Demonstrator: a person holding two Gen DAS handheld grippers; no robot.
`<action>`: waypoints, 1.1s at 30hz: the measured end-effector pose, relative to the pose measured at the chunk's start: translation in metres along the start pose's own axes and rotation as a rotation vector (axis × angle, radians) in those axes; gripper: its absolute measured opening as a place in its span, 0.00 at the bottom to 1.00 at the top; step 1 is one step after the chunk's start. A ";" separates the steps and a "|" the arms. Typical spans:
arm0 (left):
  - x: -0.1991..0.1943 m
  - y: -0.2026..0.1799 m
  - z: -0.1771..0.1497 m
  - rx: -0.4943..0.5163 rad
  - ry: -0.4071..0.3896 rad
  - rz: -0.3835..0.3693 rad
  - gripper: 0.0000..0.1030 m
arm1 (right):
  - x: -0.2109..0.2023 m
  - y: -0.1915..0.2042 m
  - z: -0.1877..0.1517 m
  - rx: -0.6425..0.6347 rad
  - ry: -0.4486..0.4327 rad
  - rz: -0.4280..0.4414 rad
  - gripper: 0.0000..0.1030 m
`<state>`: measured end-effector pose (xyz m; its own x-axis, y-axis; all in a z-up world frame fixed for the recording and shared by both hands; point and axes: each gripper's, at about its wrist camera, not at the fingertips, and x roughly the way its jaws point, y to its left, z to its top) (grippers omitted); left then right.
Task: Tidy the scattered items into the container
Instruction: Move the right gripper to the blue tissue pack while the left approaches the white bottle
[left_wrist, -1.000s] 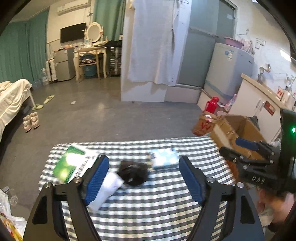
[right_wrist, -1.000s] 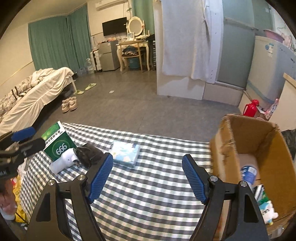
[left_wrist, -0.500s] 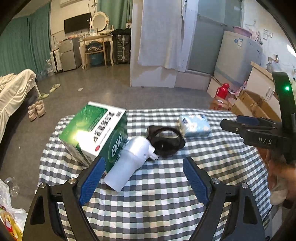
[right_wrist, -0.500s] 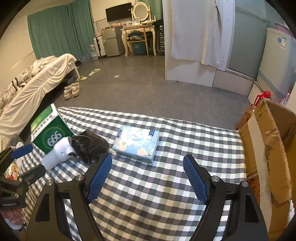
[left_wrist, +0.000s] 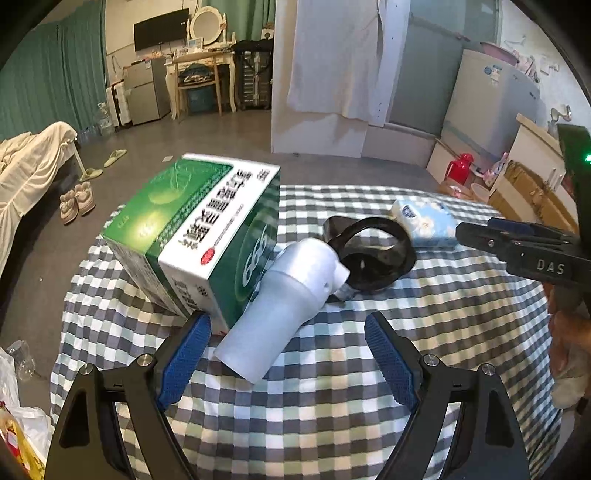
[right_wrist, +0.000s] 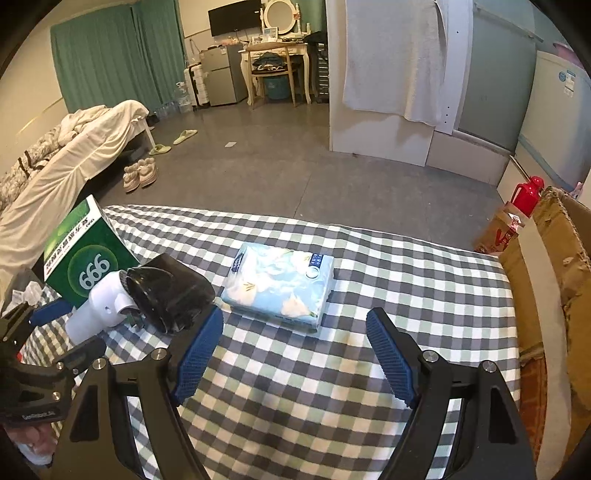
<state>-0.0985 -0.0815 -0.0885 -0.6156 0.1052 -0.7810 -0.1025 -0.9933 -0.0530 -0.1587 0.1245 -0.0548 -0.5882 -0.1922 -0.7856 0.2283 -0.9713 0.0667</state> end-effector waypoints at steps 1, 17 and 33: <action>0.003 0.001 -0.001 -0.002 0.006 0.001 0.83 | 0.001 0.000 0.001 0.000 0.000 -0.002 0.77; 0.022 0.000 0.004 -0.027 0.024 0.012 0.78 | 0.013 -0.006 0.010 0.014 -0.006 -0.011 0.80; 0.038 -0.007 0.012 -0.069 0.030 0.000 0.86 | 0.020 -0.001 0.013 0.006 -0.004 -0.018 0.80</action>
<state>-0.1309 -0.0697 -0.1100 -0.5915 0.1051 -0.7995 -0.0483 -0.9943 -0.0950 -0.1803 0.1198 -0.0625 -0.5955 -0.1750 -0.7841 0.2126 -0.9755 0.0563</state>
